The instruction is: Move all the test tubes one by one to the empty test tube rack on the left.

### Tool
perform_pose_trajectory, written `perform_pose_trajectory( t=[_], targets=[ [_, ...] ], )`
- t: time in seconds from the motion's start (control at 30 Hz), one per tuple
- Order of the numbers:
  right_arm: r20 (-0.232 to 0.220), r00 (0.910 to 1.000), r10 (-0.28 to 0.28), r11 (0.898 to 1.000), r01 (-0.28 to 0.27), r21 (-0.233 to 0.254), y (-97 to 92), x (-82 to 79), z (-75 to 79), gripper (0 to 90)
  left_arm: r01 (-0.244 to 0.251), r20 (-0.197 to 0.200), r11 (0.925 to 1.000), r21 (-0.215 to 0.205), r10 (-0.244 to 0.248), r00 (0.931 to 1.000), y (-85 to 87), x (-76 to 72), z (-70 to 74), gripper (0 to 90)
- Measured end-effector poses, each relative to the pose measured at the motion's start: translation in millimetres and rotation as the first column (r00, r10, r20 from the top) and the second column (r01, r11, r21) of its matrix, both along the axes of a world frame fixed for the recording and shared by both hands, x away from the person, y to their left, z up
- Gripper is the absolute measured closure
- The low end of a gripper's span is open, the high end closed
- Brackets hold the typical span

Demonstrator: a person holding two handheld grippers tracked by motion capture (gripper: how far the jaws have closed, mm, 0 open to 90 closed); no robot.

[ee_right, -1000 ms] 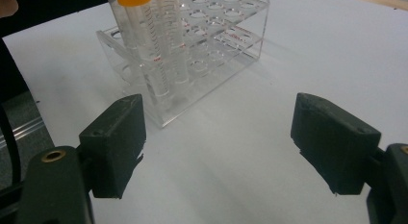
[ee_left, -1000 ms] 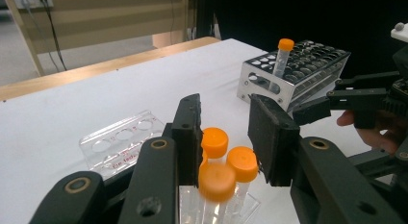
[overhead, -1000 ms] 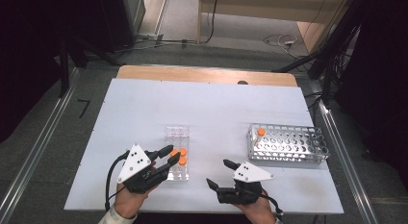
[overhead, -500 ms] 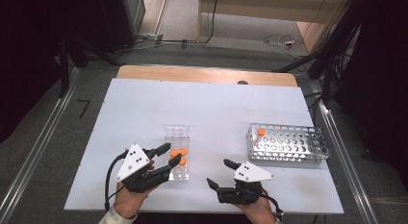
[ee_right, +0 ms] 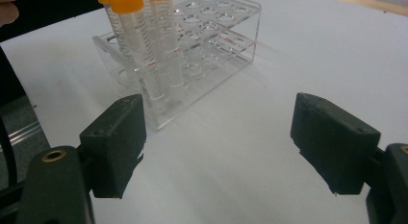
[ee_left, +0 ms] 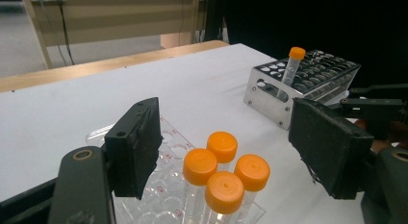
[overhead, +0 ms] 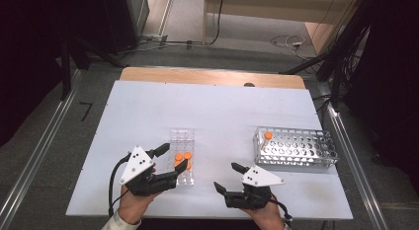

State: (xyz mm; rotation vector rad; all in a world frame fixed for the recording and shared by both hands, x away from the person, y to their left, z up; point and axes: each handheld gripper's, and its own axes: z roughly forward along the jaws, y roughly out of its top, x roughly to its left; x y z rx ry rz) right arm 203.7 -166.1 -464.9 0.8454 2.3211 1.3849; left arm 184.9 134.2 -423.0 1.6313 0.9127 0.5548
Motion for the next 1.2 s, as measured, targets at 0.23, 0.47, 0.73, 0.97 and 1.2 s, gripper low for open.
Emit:
perform_pose_trajectory(
  t=[0.23,0.47,0.73,0.97,1.2],
  targets=[
    [0.025,0.9989,-0.039,0.999,0.038,0.007,-11.9,2.7,4.7,18.5,-0.010,-0.004,0.9999,0.007,0.010,0.9999,1.2,1.6,-1.5,25.6],
    [0.043,0.9933,-0.107,0.994,0.106,0.025,-31.0,9.5,11.1,19.0,-0.027,-0.014,0.9996,0.009,0.027,0.9995,3.9,5.4,-4.5,22.6],
    [0.076,0.9734,-0.216,0.976,0.214,0.033,-55.7,21.6,14.3,20.8,-0.052,-0.003,0.9986,-0.006,0.052,0.9987,6.8,5.1,-4.0,22.2],
    [0.081,0.9574,-0.277,0.961,0.276,0.031,-67.4,31.5,12.9,21.2,-0.050,0.001,0.9987,-0.008,0.050,0.9987,6.6,4.8,-4.0,22.2],
    [0.085,0.9420,-0.325,0.946,0.323,0.031,-74.6,40.3,11.0,22.2,-0.051,0.004,0.9986,-0.012,0.051,0.9987,6.5,4.7,-4.1,22.2]
  ],
)
